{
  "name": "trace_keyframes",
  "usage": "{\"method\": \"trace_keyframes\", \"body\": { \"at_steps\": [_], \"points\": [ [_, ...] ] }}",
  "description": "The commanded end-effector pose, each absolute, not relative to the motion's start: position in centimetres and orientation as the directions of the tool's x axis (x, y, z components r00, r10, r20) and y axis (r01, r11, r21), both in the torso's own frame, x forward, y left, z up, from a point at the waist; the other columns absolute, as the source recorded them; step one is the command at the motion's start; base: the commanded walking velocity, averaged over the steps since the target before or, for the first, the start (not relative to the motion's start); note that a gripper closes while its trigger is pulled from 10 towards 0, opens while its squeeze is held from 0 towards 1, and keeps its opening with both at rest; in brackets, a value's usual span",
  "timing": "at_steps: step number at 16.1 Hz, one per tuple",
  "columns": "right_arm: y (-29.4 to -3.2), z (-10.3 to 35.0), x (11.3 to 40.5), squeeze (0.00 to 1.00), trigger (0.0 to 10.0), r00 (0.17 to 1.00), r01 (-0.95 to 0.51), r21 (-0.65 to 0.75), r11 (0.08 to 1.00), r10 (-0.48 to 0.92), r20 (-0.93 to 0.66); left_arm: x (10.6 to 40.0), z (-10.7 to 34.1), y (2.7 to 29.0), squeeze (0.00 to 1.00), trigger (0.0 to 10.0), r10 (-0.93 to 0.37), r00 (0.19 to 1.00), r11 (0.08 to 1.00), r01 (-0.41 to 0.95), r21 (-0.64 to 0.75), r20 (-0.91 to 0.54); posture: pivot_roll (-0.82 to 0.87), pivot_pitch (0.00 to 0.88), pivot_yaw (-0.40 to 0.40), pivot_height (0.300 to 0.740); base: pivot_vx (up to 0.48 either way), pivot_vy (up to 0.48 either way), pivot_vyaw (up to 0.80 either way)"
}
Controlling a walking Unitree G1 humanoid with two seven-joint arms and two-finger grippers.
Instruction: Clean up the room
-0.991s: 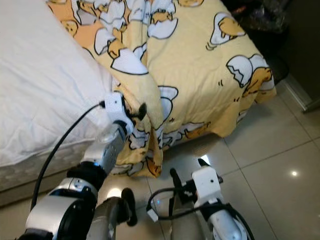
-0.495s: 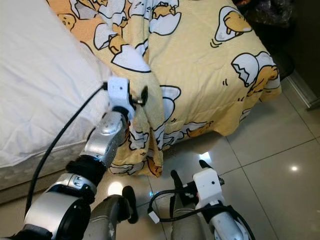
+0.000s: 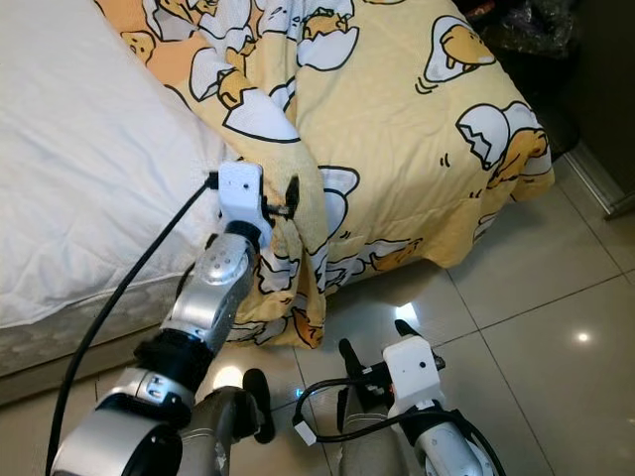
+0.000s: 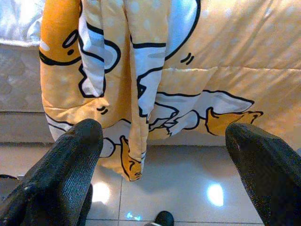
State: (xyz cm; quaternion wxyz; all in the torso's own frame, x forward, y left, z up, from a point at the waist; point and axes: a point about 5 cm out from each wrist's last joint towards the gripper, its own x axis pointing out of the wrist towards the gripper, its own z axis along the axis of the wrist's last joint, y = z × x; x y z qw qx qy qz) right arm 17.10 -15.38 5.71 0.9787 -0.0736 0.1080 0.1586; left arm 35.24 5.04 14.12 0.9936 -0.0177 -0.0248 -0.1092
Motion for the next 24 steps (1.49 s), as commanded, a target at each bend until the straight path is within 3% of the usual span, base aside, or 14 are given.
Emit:
{"method": "trace_keyframes", "body": {
  "at_steps": [1, 6, 9, 15, 18, 21, 24],
  "points": [
    [-15.5, 5.7, 16.7, 0.00, 10.0, 0.924, -0.325, -0.105, 0.940, 0.292, -0.245, 34.5, 13.1, 3.4, 0.00, 10.0, -0.257, 0.966, 0.963, 0.256, -0.087, 0.005, -0.32, 0.323, 0.042, 0.731, 0.000, 0.000, 0.00],
    [-15.4, 5.7, 16.5, 0.00, 10.0, 0.922, -0.329, -0.099, 0.939, 0.297, -0.246, 35.0, 11.7, 3.0, 0.00, 10.0, -0.262, 0.961, 0.956, 0.246, -0.157, -0.087, -0.33, 0.328, 0.039, 0.731, 0.000, 0.000, 0.00],
    [-15.5, 5.8, 16.4, 0.00, 10.0, 0.922, -0.329, -0.099, 0.939, 0.297, -0.248, 35.6, 12.6, 2.7, 0.00, 10.0, -0.272, 0.960, 0.952, 0.259, -0.164, -0.064, -0.34, 0.329, 0.041, 0.731, 0.000, 0.000, 0.00],
    [-15.4, 5.7, 16.1, 0.00, 10.0, 0.921, -0.327, -0.096, 0.940, 0.295, -0.253, 35.8, 14.4, 3.9, 0.00, 10.0, -0.177, 0.981, 0.983, 0.171, 0.072, 0.076, -0.34, 0.327, 0.049, 0.731, 0.000, 0.000, 0.00],
    [-15.3, 5.6, 16.4, 0.00, 10.0, 0.920, -0.334, -0.093, 0.938, 0.303, -0.249, 35.4, 13.4, 4.5, 0.00, 10.0, -0.109, 0.992, 0.983, 0.099, 0.153, 0.057, -0.33, 0.317, 0.049, 0.731, 0.000, 0.000, 0.00],
    [-15.3, 5.7, 16.3, 0.00, 10.0, 0.921, -0.334, -0.091, 0.938, 0.304, -0.246, 35.2, 12.9, 4.8, 0.00, 10.0, -0.094, 0.995, 0.989, 0.089, 0.116, 0.033, -0.33, 0.308, 0.050, 0.731, 0.000, 0.000, 0.00],
    [-15.5, 5.7, 16.3, 0.00, 10.0, 0.921, -0.333, -0.092, 0.939, 0.302, -0.246, 34.8, 13.7, 3.5, 0.00, 10.0, -0.177, 0.981, 0.984, 0.179, -0.025, 0.078, -0.33, 0.302, 0.052, 0.731, 0.000, 0.000, 0.00]
  ]
}}
